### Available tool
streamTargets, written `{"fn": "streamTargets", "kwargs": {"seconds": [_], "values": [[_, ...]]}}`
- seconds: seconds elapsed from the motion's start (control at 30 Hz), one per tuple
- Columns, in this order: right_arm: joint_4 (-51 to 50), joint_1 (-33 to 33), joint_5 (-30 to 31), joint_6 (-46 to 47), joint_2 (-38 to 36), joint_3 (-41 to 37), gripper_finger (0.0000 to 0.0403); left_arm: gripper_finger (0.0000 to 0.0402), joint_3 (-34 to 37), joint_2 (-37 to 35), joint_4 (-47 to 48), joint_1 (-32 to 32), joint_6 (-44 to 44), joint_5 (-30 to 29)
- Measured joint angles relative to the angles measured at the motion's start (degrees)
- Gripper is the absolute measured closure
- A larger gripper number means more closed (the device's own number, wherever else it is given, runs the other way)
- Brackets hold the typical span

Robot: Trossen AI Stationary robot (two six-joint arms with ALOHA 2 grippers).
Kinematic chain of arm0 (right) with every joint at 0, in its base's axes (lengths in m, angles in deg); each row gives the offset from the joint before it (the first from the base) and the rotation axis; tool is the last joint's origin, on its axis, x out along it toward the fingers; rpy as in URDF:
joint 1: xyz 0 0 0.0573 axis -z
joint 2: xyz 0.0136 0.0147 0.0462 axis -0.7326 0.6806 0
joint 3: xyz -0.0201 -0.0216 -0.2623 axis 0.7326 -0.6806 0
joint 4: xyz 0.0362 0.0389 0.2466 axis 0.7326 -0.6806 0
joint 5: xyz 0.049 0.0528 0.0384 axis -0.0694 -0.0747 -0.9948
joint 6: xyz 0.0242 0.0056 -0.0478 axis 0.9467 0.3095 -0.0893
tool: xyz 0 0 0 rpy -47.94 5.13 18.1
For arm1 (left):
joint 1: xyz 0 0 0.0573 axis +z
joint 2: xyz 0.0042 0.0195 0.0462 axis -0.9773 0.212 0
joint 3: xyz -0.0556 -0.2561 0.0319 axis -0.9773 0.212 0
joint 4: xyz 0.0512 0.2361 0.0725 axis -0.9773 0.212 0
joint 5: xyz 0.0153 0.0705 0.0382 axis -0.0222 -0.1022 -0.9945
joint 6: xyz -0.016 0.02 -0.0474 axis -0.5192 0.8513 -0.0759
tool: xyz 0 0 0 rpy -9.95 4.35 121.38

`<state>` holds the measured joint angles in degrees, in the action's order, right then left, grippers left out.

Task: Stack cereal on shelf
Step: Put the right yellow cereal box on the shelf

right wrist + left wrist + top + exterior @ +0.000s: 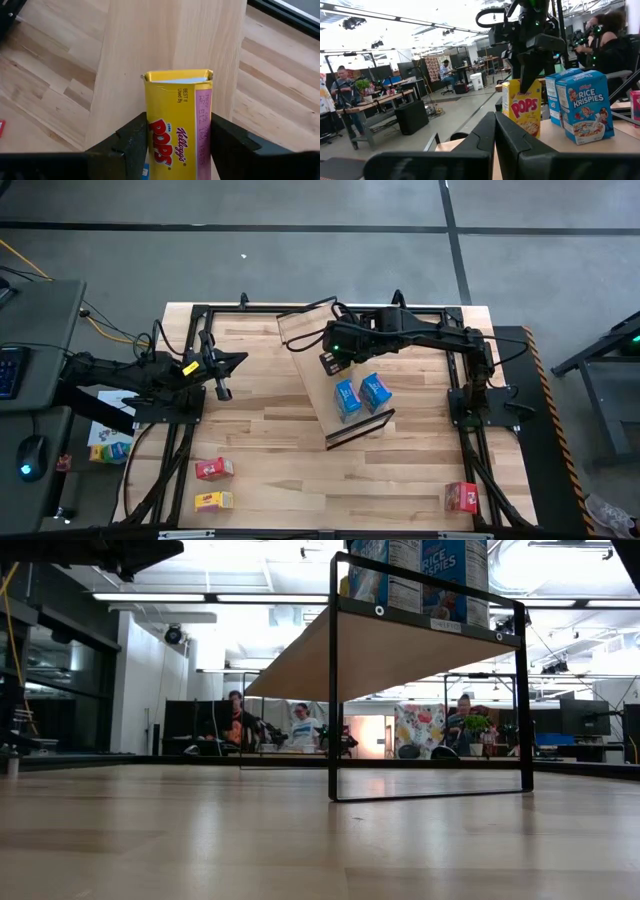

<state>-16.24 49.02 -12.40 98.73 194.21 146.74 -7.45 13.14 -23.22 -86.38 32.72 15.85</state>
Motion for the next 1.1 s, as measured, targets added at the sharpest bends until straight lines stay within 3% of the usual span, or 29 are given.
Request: {"fn": "streamTargets", "kwargs": {"seconds": [0.33,1.1], "values": [[0.43,0.46,-1.59,2.84,0.09,-4.63,0.0221,0.0401,0.0,0.0,0.26,0.01,0.0,0.0],[3.01,0.75,0.7,-0.24,0.07,-4.7,0.0221,0.0401,0.0,-0.02,0.26,0.0,0.0,0.0]]}}
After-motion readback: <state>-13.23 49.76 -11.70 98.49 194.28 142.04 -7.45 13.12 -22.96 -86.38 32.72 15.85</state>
